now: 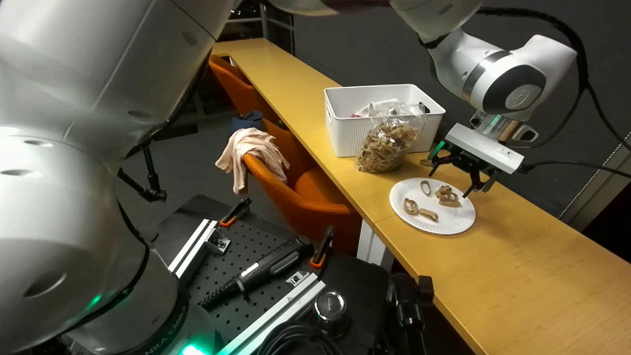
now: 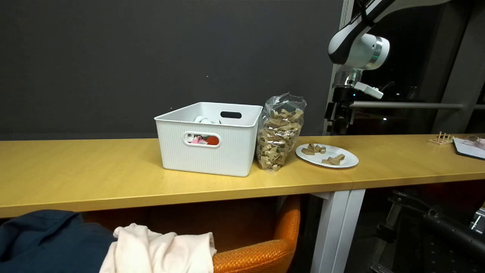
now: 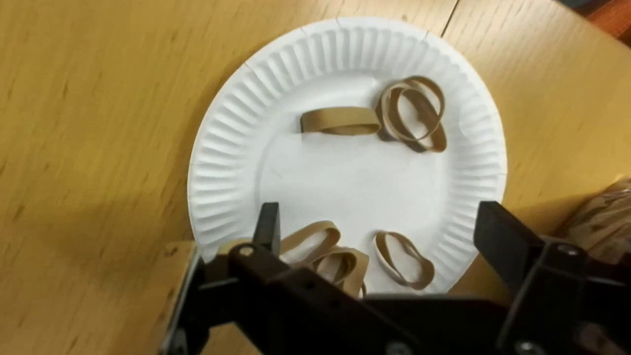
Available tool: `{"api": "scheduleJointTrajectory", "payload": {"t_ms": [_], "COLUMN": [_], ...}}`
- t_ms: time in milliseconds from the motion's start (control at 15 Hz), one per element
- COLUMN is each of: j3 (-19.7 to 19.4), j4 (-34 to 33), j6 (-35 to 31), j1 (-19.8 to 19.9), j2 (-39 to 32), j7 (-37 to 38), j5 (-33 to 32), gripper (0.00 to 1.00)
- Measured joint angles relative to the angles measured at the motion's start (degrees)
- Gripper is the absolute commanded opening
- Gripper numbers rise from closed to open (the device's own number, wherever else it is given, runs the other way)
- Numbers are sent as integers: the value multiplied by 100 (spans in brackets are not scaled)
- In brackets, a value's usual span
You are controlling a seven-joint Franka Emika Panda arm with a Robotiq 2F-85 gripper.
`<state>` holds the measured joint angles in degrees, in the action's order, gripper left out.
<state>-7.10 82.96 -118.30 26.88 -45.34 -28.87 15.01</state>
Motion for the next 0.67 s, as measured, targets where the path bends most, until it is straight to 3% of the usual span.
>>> {"api": "scheduleJointTrajectory", "payload": {"t_ms": [333,667], "j3": [126,223], "j4": [-1246,-2059], "j6": [52,286], "j1": [8,-15], "j2": [-970,-1585], "j7": [534,930], "j5": [-6,-24], "gripper": [100,100]}}
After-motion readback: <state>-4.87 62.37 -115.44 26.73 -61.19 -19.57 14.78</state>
